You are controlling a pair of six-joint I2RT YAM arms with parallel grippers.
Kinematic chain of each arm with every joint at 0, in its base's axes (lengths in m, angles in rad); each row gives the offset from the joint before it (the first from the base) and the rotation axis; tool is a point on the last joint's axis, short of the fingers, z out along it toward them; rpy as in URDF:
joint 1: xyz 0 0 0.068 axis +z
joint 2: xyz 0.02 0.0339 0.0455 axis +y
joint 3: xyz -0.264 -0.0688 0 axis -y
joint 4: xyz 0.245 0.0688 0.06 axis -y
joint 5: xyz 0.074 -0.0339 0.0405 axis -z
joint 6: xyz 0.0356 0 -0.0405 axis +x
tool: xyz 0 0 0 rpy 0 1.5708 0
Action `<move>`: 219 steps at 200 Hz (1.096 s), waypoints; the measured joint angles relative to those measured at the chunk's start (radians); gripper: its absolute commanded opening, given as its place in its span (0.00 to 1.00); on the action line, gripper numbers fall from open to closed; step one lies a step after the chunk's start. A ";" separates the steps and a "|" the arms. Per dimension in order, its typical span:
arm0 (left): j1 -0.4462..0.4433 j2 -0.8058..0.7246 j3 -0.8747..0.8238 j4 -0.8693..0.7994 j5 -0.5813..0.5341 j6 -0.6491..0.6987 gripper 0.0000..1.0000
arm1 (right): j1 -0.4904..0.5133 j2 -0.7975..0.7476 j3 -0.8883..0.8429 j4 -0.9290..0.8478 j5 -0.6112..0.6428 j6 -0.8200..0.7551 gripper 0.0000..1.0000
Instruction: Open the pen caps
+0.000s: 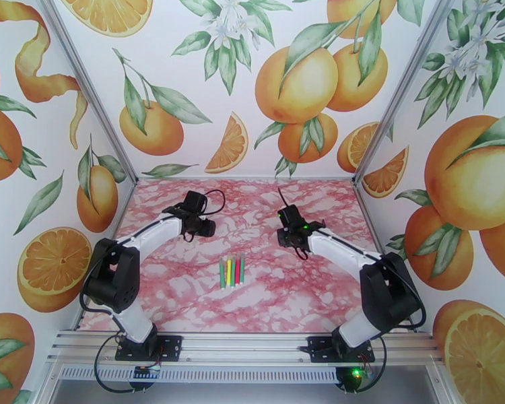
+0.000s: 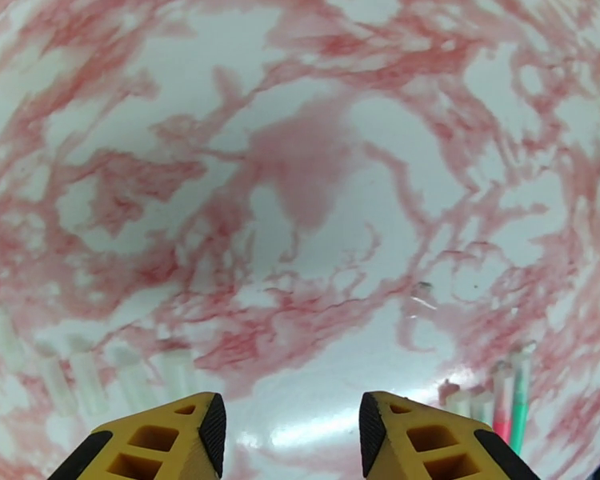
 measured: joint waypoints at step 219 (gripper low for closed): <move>0.050 -0.061 -0.106 0.240 0.179 -0.067 0.55 | 0.290 -0.010 -0.154 0.210 -0.223 0.134 0.45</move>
